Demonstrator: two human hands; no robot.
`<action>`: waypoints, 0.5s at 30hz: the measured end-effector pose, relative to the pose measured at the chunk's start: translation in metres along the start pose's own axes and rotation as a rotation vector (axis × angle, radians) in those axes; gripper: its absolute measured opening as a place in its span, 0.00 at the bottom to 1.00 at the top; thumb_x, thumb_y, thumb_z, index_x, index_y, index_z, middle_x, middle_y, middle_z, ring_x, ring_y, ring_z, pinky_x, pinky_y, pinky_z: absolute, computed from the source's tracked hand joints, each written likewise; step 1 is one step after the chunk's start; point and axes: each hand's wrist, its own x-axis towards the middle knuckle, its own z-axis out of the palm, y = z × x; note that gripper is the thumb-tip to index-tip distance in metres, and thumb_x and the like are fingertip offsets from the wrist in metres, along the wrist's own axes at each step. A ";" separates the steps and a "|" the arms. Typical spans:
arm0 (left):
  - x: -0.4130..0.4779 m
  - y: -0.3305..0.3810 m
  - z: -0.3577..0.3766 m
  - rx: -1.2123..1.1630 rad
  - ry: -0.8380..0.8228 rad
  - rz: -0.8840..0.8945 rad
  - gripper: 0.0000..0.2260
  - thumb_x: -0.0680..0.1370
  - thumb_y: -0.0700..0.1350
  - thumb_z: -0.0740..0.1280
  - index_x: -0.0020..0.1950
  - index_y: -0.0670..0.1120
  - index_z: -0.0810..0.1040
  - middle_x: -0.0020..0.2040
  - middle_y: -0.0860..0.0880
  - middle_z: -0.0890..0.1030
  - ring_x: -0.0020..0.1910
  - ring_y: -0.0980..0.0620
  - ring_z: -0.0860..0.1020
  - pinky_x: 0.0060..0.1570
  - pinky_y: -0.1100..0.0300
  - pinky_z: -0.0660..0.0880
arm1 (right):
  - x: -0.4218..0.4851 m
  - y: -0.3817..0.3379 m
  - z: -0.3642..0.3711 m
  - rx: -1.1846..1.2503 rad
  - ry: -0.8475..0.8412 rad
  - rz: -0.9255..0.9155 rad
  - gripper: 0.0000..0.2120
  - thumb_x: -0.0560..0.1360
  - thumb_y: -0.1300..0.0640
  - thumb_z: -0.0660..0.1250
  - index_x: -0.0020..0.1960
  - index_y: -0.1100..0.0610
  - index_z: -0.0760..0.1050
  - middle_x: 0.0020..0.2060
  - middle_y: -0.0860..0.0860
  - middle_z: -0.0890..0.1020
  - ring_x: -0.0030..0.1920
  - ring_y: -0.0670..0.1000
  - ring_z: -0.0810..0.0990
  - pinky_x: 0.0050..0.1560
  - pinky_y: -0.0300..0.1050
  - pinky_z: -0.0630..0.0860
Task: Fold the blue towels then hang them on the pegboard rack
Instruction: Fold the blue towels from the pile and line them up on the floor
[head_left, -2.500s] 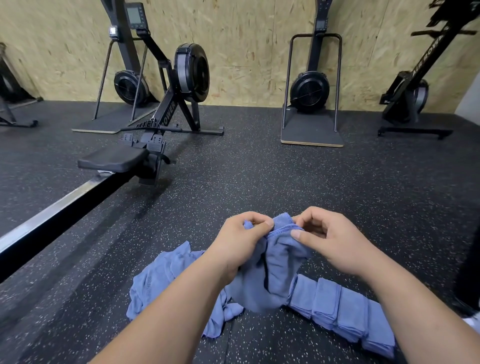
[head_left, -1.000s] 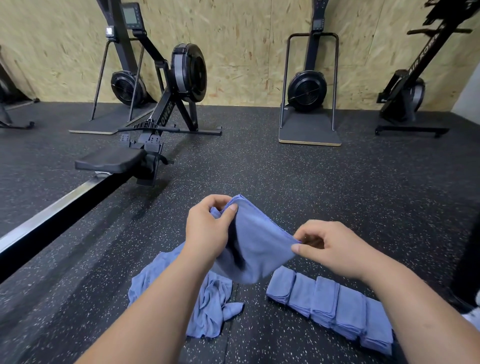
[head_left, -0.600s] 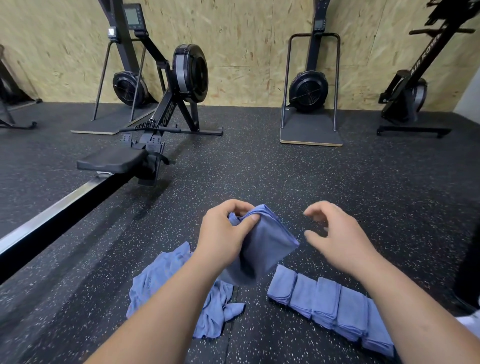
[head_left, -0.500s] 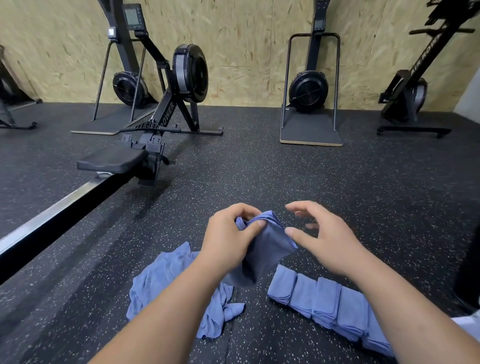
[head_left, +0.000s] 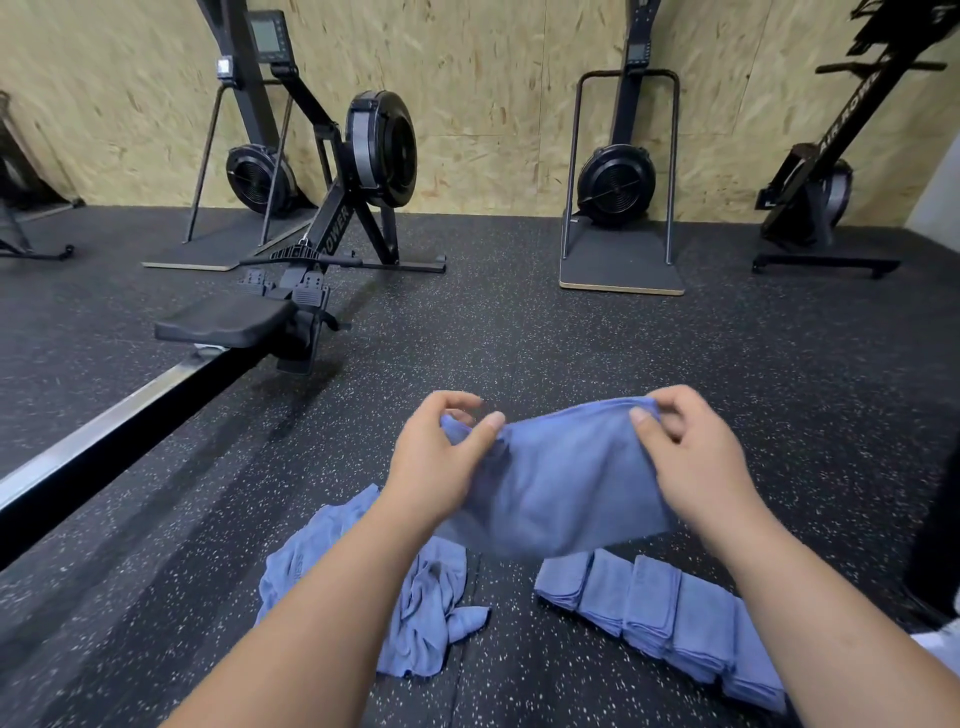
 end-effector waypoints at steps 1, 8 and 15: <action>0.002 -0.001 -0.005 -0.050 0.007 -0.059 0.11 0.77 0.56 0.77 0.56 0.56 0.81 0.51 0.58 0.84 0.53 0.63 0.80 0.53 0.63 0.73 | 0.003 0.005 -0.006 0.007 0.078 0.021 0.04 0.82 0.49 0.70 0.54 0.47 0.76 0.45 0.44 0.87 0.48 0.51 0.85 0.54 0.52 0.79; 0.009 -0.013 -0.013 -0.256 -0.163 -0.182 0.08 0.83 0.51 0.72 0.54 0.48 0.83 0.48 0.52 0.86 0.46 0.56 0.81 0.47 0.58 0.74 | 0.007 0.005 -0.028 -0.029 0.212 0.040 0.03 0.85 0.49 0.64 0.57 0.47 0.73 0.42 0.45 0.84 0.46 0.55 0.80 0.47 0.50 0.69; 0.007 -0.008 -0.011 0.055 0.157 -0.007 0.07 0.86 0.52 0.65 0.51 0.51 0.73 0.43 0.55 0.80 0.41 0.60 0.76 0.38 0.68 0.67 | 0.003 0.007 -0.028 -0.043 0.141 -0.031 0.03 0.85 0.48 0.63 0.56 0.46 0.71 0.39 0.47 0.84 0.36 0.54 0.73 0.42 0.49 0.71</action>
